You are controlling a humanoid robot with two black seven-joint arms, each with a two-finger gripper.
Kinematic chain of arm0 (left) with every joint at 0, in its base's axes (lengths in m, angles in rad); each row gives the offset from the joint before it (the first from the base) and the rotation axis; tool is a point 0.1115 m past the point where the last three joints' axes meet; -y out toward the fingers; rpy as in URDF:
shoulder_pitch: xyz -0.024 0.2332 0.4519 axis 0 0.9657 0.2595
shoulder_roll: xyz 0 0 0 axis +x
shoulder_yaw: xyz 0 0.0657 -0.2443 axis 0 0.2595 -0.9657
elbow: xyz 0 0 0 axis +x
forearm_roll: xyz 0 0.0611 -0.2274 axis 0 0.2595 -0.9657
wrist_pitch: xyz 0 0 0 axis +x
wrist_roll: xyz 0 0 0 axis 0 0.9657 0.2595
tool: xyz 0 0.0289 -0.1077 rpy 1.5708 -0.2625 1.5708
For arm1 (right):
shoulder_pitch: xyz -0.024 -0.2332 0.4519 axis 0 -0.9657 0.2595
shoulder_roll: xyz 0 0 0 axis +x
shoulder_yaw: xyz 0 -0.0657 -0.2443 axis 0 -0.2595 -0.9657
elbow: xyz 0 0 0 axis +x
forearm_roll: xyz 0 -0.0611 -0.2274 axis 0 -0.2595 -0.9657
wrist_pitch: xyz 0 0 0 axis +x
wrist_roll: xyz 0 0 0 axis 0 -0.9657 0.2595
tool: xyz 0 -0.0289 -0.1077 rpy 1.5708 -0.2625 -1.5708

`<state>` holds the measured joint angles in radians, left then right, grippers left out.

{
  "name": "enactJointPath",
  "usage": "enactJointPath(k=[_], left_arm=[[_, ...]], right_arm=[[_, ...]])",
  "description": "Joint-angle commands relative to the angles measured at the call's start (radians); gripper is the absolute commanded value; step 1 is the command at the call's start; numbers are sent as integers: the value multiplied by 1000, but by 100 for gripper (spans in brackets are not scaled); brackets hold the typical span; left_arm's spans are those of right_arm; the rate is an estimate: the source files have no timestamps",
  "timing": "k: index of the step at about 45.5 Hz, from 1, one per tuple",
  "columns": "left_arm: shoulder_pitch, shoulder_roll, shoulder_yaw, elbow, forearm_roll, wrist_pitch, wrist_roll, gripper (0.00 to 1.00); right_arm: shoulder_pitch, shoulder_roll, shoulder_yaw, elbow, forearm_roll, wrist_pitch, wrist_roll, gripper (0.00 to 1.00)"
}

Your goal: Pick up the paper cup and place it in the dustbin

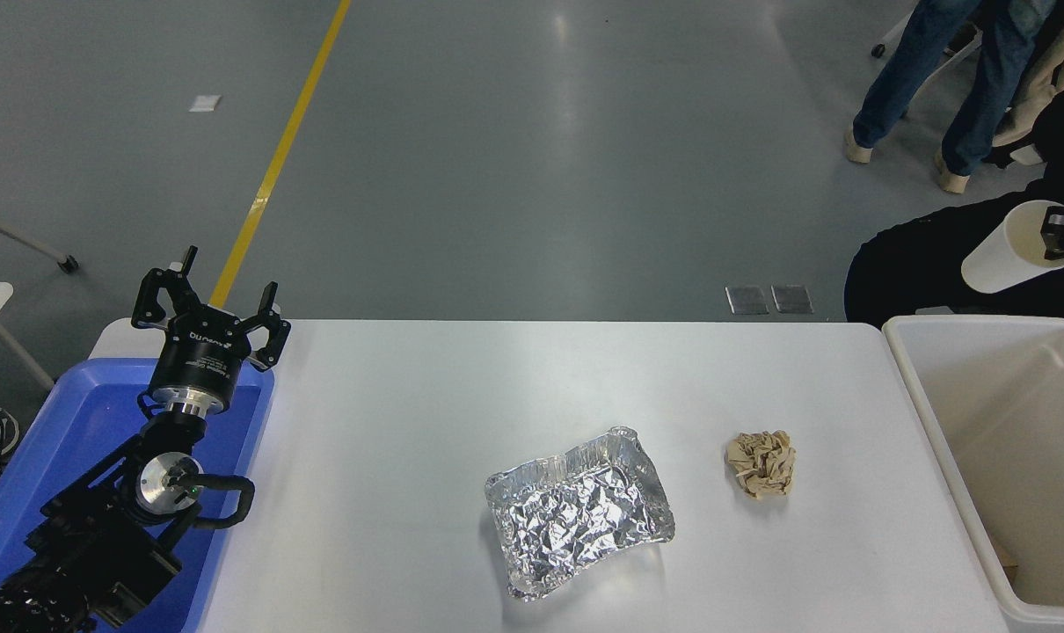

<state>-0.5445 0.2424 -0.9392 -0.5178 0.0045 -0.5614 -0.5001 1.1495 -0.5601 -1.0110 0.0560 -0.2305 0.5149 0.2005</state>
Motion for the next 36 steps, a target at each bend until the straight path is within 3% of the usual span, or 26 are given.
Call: enactJointPath(k=[1, 8, 19, 36], left_arm=[[0, 0, -1, 1, 0, 1, 0, 98], [0, 0, -1, 1, 0, 0, 0, 98], [0, 0, -1, 1, 0, 0, 0, 98], [0, 0, -1, -1, 0, 0, 0, 98]], right_arm=[[-206, 37, 84, -116, 105, -151, -160, 0], [-306, 52, 213, -117, 115, -263, -220, 0], [-445, 100, 385, -120, 119, -424, -222, 0], [-551, 174, 497, -120, 122, -504, -222, 0]])
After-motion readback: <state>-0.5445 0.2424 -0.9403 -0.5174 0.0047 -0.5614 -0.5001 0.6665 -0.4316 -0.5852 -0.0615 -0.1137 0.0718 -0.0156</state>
